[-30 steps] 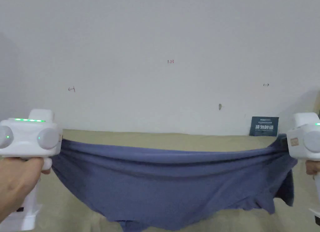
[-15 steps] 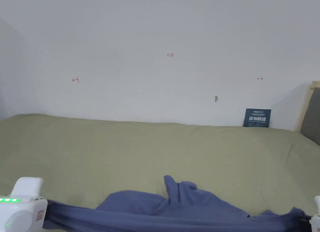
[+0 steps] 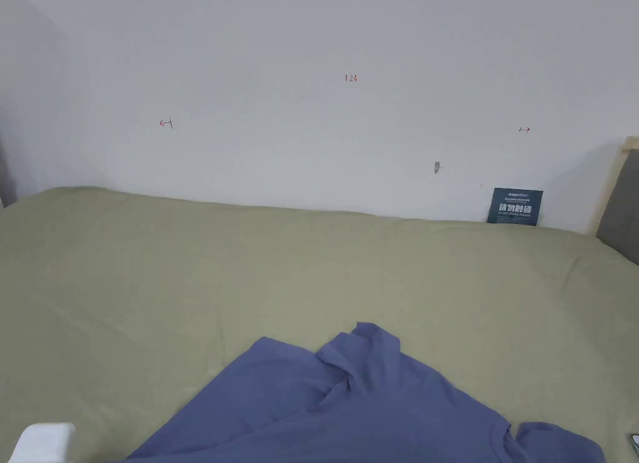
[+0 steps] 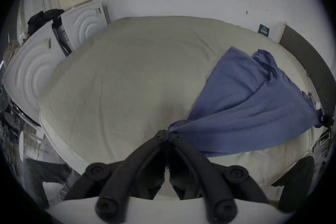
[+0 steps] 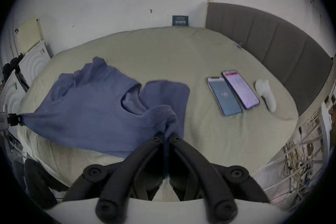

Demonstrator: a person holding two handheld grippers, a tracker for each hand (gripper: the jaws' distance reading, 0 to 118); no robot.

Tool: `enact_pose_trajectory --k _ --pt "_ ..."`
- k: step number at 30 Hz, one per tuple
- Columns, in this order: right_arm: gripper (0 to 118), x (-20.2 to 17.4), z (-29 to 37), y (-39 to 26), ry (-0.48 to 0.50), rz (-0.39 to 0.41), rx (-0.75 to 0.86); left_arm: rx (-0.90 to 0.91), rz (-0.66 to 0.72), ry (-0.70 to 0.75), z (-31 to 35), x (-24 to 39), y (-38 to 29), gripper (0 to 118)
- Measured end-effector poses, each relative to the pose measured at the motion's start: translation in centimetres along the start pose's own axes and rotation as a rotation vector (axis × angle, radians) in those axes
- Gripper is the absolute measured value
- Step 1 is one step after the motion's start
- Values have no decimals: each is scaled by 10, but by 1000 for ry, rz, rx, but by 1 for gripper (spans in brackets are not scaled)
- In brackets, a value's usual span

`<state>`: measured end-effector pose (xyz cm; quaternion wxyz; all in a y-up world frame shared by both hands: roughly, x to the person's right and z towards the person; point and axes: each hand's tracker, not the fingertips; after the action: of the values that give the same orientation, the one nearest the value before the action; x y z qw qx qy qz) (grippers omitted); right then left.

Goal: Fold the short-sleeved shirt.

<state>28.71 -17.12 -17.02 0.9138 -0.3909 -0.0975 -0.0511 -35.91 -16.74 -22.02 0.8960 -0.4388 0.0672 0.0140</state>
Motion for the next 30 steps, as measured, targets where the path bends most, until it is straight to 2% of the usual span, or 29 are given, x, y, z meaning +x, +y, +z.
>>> enact_pose_trajectory --k 1,2,3,4,5,7,8,9,10,11,12,13,14,15,16,18,22,26,27,29,30 --pt "7 0 -1 0 3 -9 -5 -2 16 -13 0 -1 -1 3" --pt "23 0 0 0 12 -20 -4 9 41 -44 2 -4 -1 15" --pt "53 -2 3 0 10 -26 8 27 52 -68 4 -6 0 43" --pt "96 -3 7 1 6 -32 36 44 50 -65 7 -8 1 96" --pt "118 -3 11 3 24 -35 45 50 53 -63 8 -10 2 114" --pt "109 -9 20 6 32 -43 55 78 58 -53 18 -13 6 114" --pt "109 -11 28 11 36 -42 105 76 58 -44 24 -13 8 114" --pt "109 -15 31 16 67 -25 81 86 62 -43 30 -12 9 113" --pt "104 -20 35 18 75 -20 80 110 71 -34 35 -13 9 109" --pt "89 -28 39 15 84 -17 94 115 69 -27 41 -13 10 95" --pt "58 -35 45 15 98 -7 106 120 64 -33 47 -14 10 65" --pt "14 -40 49 15 113 3 113 140 56 -36 52 -12 6 20" --pt "14 -49 54 11 121 7 126 151 37 -23 55 -11 4 20" --pt "0 -58 57 6 107 10 136 156 30 -4 55 -12 1 4" --pt "0 -65 58 2 97 22 151 167 30 5 55 -13 -3 0" --pt "0 -74 63 -3 185 25 125 125 25 -16 53 -20 -12 0" --pt "0 -95 67 -14 151 98 154 81 49 -40 46 -25 -22 0" --pt "0 -103 65 -15 179 114 143 61 59 -50 36 -27 -20 0" --pt "0 -102 66 -14 184 119 139 57 61 -45 32 -27 -18 11" --pt "0 -107 63 -16 185 127 133 47 71 -41 21 -28 -12 91" --pt "0 -108 62 -16 187 133 127 18 82 -53 12 -29 -10 114"
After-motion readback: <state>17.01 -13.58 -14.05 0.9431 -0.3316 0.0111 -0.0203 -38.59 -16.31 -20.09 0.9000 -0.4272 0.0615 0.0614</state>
